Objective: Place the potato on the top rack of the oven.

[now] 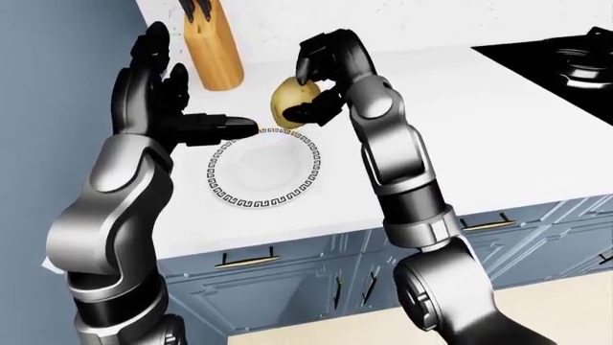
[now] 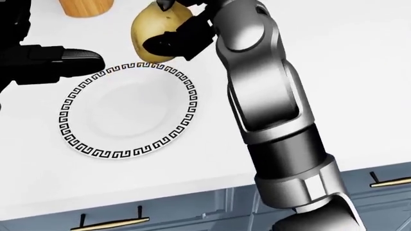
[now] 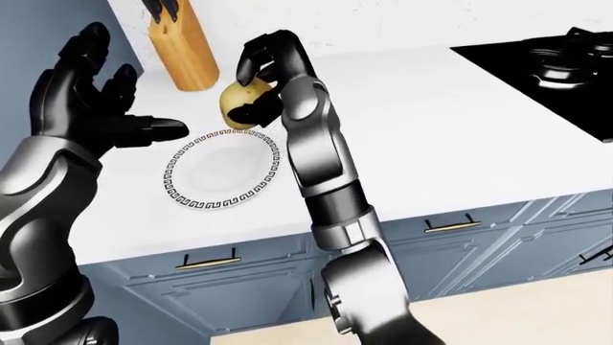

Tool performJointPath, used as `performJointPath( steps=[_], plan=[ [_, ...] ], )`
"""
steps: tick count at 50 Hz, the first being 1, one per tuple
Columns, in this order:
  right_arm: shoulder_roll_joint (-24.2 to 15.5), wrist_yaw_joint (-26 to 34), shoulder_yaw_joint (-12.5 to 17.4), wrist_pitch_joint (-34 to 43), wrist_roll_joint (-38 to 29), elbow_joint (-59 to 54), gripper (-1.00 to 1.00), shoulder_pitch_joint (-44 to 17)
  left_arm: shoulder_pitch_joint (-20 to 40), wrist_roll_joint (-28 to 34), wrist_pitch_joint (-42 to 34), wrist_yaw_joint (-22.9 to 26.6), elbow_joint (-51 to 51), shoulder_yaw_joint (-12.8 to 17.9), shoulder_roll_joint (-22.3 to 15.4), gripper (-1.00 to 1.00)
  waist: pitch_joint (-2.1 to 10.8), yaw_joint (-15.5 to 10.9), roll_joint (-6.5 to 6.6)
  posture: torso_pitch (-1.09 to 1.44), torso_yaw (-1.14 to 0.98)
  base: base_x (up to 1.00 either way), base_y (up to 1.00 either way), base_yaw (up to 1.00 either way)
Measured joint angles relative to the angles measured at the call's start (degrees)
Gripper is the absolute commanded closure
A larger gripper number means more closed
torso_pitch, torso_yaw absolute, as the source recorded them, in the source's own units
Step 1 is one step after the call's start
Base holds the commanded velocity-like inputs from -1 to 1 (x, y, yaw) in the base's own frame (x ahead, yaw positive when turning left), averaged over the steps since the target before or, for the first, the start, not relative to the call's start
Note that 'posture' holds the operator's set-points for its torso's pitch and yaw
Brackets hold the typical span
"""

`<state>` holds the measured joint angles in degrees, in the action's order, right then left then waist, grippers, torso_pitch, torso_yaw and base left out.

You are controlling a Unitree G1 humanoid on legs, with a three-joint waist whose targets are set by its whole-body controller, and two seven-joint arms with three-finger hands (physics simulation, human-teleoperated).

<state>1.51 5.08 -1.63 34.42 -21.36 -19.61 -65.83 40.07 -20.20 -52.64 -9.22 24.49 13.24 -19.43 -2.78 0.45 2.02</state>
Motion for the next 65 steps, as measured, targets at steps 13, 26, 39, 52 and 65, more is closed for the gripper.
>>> performJointPath(
  steps=[13,26,39,52,65],
  plan=[
    [-2.1,-0.92,1.0,0.83,2.52,1.18,1.0,0.16,-0.07,0.66,0.51,0.34,-0.44,-0.36,0.4,-1.0,-0.02,-0.08,-0.21,0.0,0.0,0.0,0.0,0.0],
    [-4.78,-1.87,2.25,2.59,5.94,3.59,1.0,0.43,0.11,0.79,0.23,0.4,-0.12,-0.23,0.4,-1.0,-0.02,-0.16,-0.42,0.0,0.0,0.0,0.0,0.0],
    [-7.55,-1.53,3.87,6.76,10.25,8.76,1.0,1.52,-0.42,1.71,0.99,0.73,-0.58,-0.89,0.92,-1.0,-0.09,-0.3,-0.69,0.0,0.0,0.0,0.0,0.0],
    [-9.99,-1.72,4.15,11.61,13.12,13.82,1.0,2.75,-0.4,2.18,1.14,1.08,-0.48,-0.67,1.07,-1.0,-0.08,-0.41,-0.92,0.0,0.0,0.0,0.0,0.0],
    [-10.4,-1.9,4.38,15.38,13.23,18.07,1.0,2.89,-0.03,1.91,0.53,0.99,-0.21,-0.47,1.01,-1.0,-0.1,-0.42,-0.92,0.0,0.0,0.0,0.0,0.0]
  ],
)
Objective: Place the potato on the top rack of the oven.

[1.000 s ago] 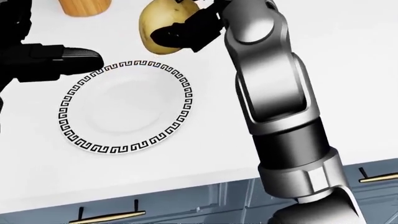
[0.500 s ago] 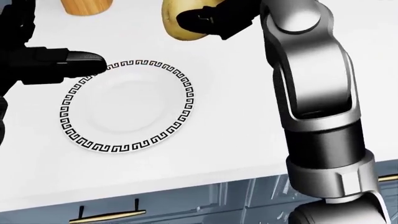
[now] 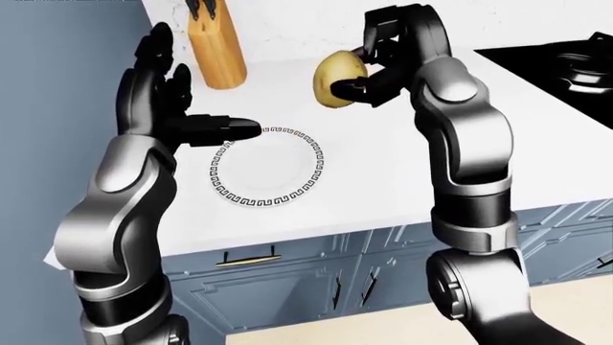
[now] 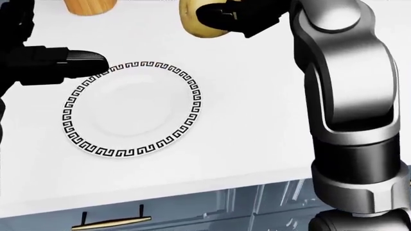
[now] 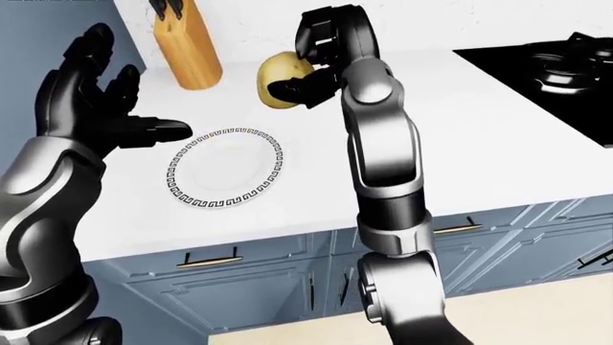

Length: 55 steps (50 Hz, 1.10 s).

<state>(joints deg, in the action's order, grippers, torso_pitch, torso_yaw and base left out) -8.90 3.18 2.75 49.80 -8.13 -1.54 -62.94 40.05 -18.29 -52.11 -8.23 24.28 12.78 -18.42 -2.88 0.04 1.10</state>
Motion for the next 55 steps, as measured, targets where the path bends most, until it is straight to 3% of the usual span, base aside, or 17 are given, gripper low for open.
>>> performJointPath(
  steps=[4,8,10,14,15,16,18,26,30,33,37,40,55],
  plan=[
    [-0.01,0.06,-0.21,0.54,0.11,0.06,1.0,0.68,0.02,-0.18,-0.28,-0.16,-0.29,0.08,-0.15,-1.0,0.44,-0.21,-0.04,0.0,0.0,0.0,-0.16,0.0],
    [0.39,0.48,-0.96,0.83,0.52,0.24,1.0,0.91,-0.41,0.21,-0.33,-0.58,-0.21,0.53,-0.24,-1.0,1.55,-0.34,1.54,0.0,0.0,0.0,-0.26,0.0],
    [0.35,0.46,-0.8,0.61,0.58,0.6,1.0,0.66,-0.02,0.25,-0.09,-0.54,0.12,0.42,-0.3,-1.0,1.78,-0.26,0.84,0.0,0.0,0.0,-0.26,0.0],
    [0.19,0.2,-0.45,-0.15,0.41,1.06,1.0,0.4,0.39,0.1,0.46,-0.34,0.69,0.2,-0.29,-1.0,1.48,-0.61,-2.48,0.0,0.0,0.0,-0.27,0.0],
    [-0.06,0.2,-0.34,-0.2,0.4,1.09,1.0,0.39,0.4,0.11,0.67,-0.29,0.61,0.13,-0.01,-1.0,1.57,-0.37,-2.75,0.0,0.0,0.0,-0.27,0.0],
    [-0.29,0.16,-0.05,-0.21,0.32,1.09,1.0,0.69,0.1,0.08,0.81,-0.22,0.39,-0.27,0.39,-1.0,1.02,0.15,-2.15,0.0,0.0,0.0,-0.26,0.0],
    [-0.51,-0.11,0.66,0.17,-0.05,0.37,1.0,1.42,-0.29,-0.23,0.46,0.12,-0.4,-1.32,0.65,-1.0,0.48,0.48,-2.18,0.0,0.0,0.0,-0.22,0.0],
    [0.22,0.41,-0.39,0.35,-0.16,0.57,1.0,1.66,0.24,0.15,0.22,0.09,0.24,-0.63,0.39,-1.0,0.41,-0.59,-0.23,0.0,0.0,0.0,-0.1,0.0],
    [0.48,0.19,0.03,-0.49,-0.23,0.81,1.0,1.39,0.16,0.29,1.12,0.31,0.41,-0.83,0.52,-1.0,-1.0,0.53,0.5,0.0,0.0,0.0,-0.01,0.0],
    [0.75,-0.16,-0.13,-0.51,-0.32,0.47,1.0,1.66,0.06,0.23,0.5,0.41,0.01,-0.93,0.56,-1.0,-0.46,1.44,2.68,0.0,0.0,0.0,0.0,0.0],
    [1.05,0.3,-0.83,0.4,-0.03,0.2,1.0,2.61,-0.46,0.42,-0.14,0.19,-0.38,-0.49,0.49,-1.0,-0.61,0.81,0.77,0.0,0.0,0.0,0.0,0.0],
    [1.27,0.4,-0.97,0.6,0.11,0.68,1.0,2.85,-0.47,0.62,-0.27,0.03,-0.37,-0.26,0.46,-1.0,-0.38,0.38,0.03,0.0,0.0,0.0,0.0,0.0],
    [1.56,0.12,-1.05,0.29,0.28,0.8,1.0,3.16,-0.23,0.53,-0.41,-0.05,-0.32,0.07,0.2,-1.0,1.12,-0.49,-0.17,0.0,0.0,0.0,-0.03,0.0]
  ],
)
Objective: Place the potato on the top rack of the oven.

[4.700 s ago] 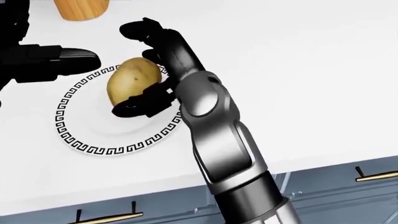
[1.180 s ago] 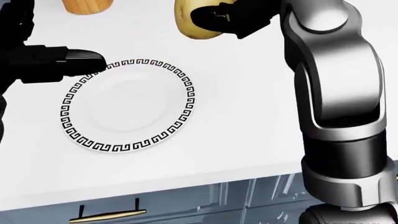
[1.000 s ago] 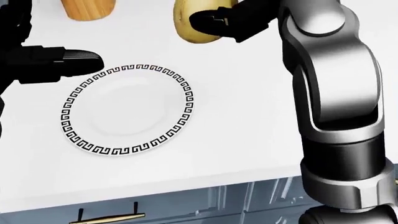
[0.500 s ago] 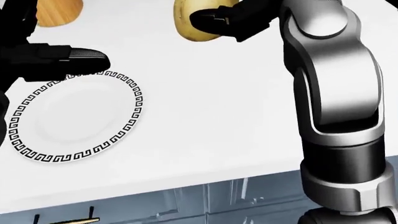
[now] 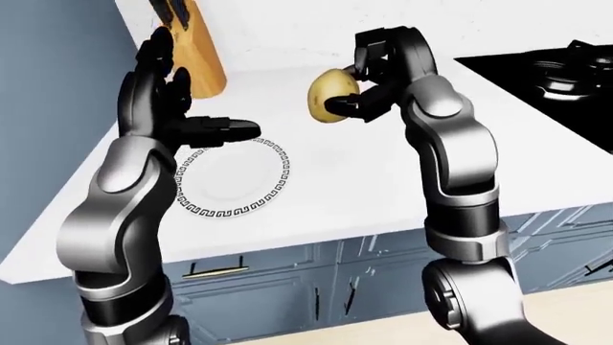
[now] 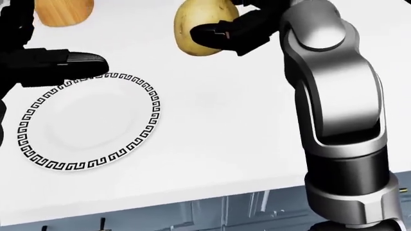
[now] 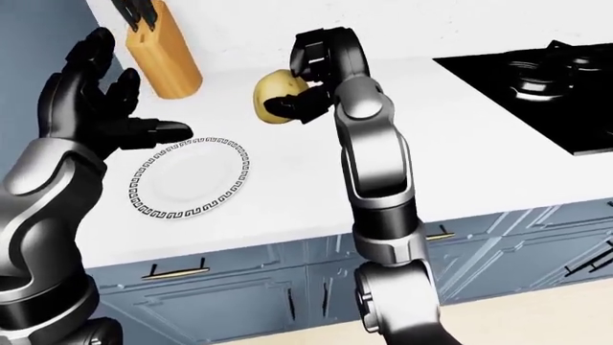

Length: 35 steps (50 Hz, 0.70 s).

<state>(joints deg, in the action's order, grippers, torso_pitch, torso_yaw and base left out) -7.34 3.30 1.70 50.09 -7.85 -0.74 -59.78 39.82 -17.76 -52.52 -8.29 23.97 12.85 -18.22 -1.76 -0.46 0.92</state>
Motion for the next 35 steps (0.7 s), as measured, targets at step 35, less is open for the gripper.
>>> performJointPath(
  steps=[35],
  plan=[
    [0.13,-0.07,-0.09,-0.15,0.0,0.82,1.0,-0.51,0.38,-0.43,0.47,-0.33,0.12,0.26,-0.42,-1.0,0.88,0.34,-0.54,0.0,0.0,-0.13,-0.15,0.0]
  ],
)
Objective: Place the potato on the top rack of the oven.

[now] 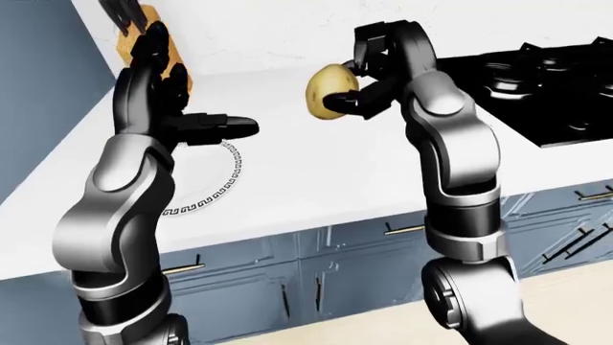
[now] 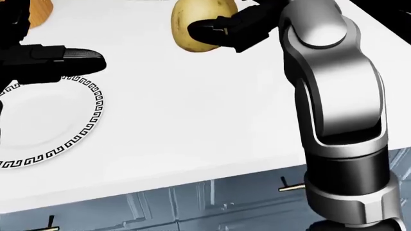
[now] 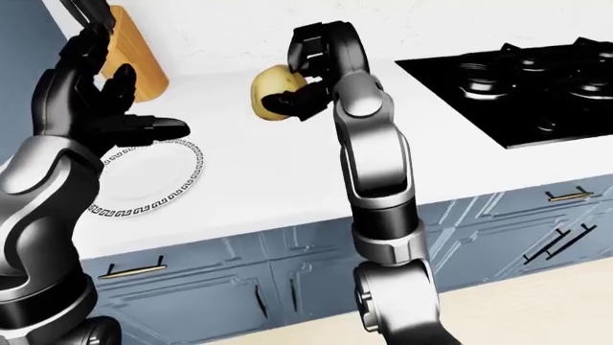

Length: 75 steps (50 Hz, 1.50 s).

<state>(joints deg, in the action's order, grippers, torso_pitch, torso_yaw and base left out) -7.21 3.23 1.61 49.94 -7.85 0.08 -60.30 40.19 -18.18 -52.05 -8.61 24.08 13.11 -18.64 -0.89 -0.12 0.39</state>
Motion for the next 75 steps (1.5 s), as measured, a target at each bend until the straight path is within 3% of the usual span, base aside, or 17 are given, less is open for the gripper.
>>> performJointPath(
  steps=[3,7,14,18,23,31,33,36,43,47,54,58,62,66,69,72,75],
  plan=[
    [-0.25,0.02,0.11,-0.35,0.04,0.39,1.0,-0.15,0.35,-0.01,-0.1,-0.08,0.12,-0.1,0.17,-1.0,0.12,0.31,-2.24,0.0,0.0,-0.2,-0.11,0.0],
    [-0.94,-0.46,1.57,0.39,-0.61,-0.36,1.0,0.96,0.15,-0.78,-0.37,0.46,0.06,-1.86,0.76,-1.0,-0.44,1.06,-1.21,0.0,0.0,-0.19,-0.1,0.0],
    [-0.54,-0.62,0.75,-0.02,-0.54,-0.52,1.0,0.56,0.71,-0.61,-0.11,0.22,0.42,-0.56,0.21,-1.0,-1.09,-0.2,1.63,0.0,0.0,-0.2,-0.1,0.0],
    [-0.58,-0.41,0.61,0.19,-0.49,-0.31,1.0,-0.21,0.74,-0.63,-0.09,0.06,0.43,-0.58,0.07,-1.0,-0.71,-0.39,4.59,0.0,0.0,-0.2,-0.1,0.0],
    [0.07,0.3,-0.53,0.57,0.06,-0.5,1.0,0.67,-0.26,-0.2,-0.52,-0.28,-0.53,0.05,0.0,-1.0,-0.24,-0.35,3.44,0.0,0.0,-0.2,-0.1,0.0],
    [-0.1,0.19,0.08,0.44,-0.19,0.7,1.0,-0.04,0.15,-0.11,0.06,-0.23,-0.07,-0.13,-0.01,-1.0,-0.46,0.08,-1.11,0.0,0.0,-0.17,-0.06,0.0],
    [-0.45,0.14,0.48,0.19,-0.11,1.2,1.0,-0.2,0.64,-0.08,0.27,-0.19,0.27,-0.42,0.24,-1.0,-1.55,-0.47,-2.42,0.0,0.0,0.0,0.0,0.0],
    [-0.66,-0.18,1.2,0.0,-0.35,0.97,1.0,0.93,-0.11,-0.55,0.08,0.19,0.66,-1.54,0.79,-1.0,-2.6,-0.1,-0.85,0.0,0.0,0.0,0.0,0.0],
    [-0.52,-0.45,1.1,1.07,-0.29,0.52,1.0,0.52,0.6,-0.57,-0.18,0.26,0.39,-0.88,0.32,-1.0,-2.25,1.12,2.97,0.0,0.0,0.0,0.0,0.0],
    [-0.24,-0.23,0.45,0.88,-0.02,0.35,1.0,1.09,0.1,-0.47,-0.37,0.12,-0.05,-0.67,0.36,-1.0,-2.2,0.47,1.58,0.0,0.0,0.0,0.0,0.17],
    [-0.25,-0.02,0.35,1.0,0.19,1.27,1.0,0.47,0.49,-0.44,-0.63,-0.12,0.81,-0.13,-0.03,-1.0,-1.45,-0.82,-2.63,0.0,0.0,0.0,0.0,0.95],
    [-0.56,-0.03,0.88,1.12,-0.07,1.16,1.0,1.3,0.27,-0.66,-0.47,-0.02,0.81,-0.95,0.36,-1.0,-1.43,-1.21,-3.16,0.0,0.0,0.0,0.0,1.0],
    [-0.51,0.1,0.59,0.92,-0.04,1.0,1.0,1.0,0.46,-0.54,-0.46,-0.05,0.37,-0.62,0.19,-1.0,-1.7,-1.33,-1.25,0.0,0.0,0.0,0.0,1.0],
    [-0.81,0.32,0.82,0.88,-0.12,0.73,1.0,0.95,0.66,-0.44,-0.01,0.07,0.13,-1.01,0.34,-1.0,-1.97,-0.7,2.16,0.0,0.0,0.0,0.0,1.0],
    [-0.75,0.29,0.86,1.09,-0.36,0.14,1.0,0.49,1.02,-0.53,-0.11,0.14,0.1,-0.95,0.13,-1.0,-1.02,-1.13,5.43,0.0,0.0,0.0,0.0,1.0],
    [0.18,0.69,-0.41,1.18,-0.03,-0.1,1.0,1.13,-0.09,-0.13,-0.26,-0.11,-0.58,-0.01,-0.02,-1.0,-0.97,-2.51,4.37,0.0,0.0,0.0,0.0,1.0],
    [0.1,1.21,-0.63,1.49,0.36,0.01,1.0,1.21,0.07,0.21,-0.34,-0.36,-0.33,-0.04,0.05,-1.0,-0.88,-2.57,1.71,0.0,0.0,0.0,0.0,1.0]
  ],
)
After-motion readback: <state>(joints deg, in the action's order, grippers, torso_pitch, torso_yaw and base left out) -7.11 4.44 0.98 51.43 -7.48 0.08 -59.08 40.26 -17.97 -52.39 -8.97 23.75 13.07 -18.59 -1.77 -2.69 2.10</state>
